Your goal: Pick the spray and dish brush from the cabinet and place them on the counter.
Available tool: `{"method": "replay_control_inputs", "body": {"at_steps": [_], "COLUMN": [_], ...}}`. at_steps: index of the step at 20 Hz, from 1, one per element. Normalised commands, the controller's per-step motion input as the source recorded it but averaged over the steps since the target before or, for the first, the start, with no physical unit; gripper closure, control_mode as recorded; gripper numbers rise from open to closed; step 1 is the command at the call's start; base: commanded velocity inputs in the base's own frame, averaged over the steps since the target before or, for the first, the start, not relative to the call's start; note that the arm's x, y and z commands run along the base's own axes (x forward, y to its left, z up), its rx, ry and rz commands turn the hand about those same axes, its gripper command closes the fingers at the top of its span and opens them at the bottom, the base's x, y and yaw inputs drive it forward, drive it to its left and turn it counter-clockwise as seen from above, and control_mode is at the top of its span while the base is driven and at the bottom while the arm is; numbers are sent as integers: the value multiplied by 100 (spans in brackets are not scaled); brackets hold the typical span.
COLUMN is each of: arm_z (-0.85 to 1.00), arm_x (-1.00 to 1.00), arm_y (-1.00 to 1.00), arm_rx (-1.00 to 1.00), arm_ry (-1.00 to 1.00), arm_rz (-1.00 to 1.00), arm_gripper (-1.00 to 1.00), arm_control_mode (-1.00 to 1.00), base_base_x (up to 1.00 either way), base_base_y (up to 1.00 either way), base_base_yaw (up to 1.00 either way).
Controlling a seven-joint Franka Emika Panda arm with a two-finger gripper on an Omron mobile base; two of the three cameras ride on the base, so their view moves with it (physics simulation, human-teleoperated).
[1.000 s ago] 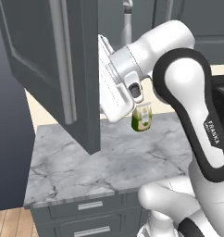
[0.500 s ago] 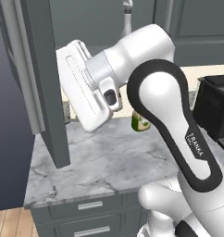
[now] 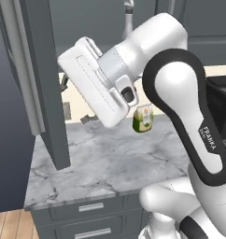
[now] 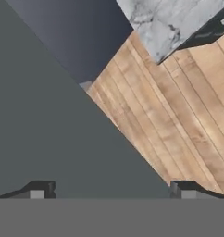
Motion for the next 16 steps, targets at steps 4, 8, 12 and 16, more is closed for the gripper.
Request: {"method": "replay_control_inputs", "body": {"at_steps": [4,8,12,16], "arm_z": [-15,-32,-47,-47], "arm_x": [4,0,0,0], "arm_y": [-44,-39,-37,-37], "arm_rx": [-18,-21,-20,-21], "arm_ry": [-26,-30,-29,-28], "arm_rz": [24,30,31,30], "arm_gripper": [-100,-100,-100,-100], "arm_control_mode": [-100,-100,-100,-100], "base_base_x": [0,0,0,0], "base_base_y": [0,0,0,0], "base_base_yaw": [0,0,0,0]}}
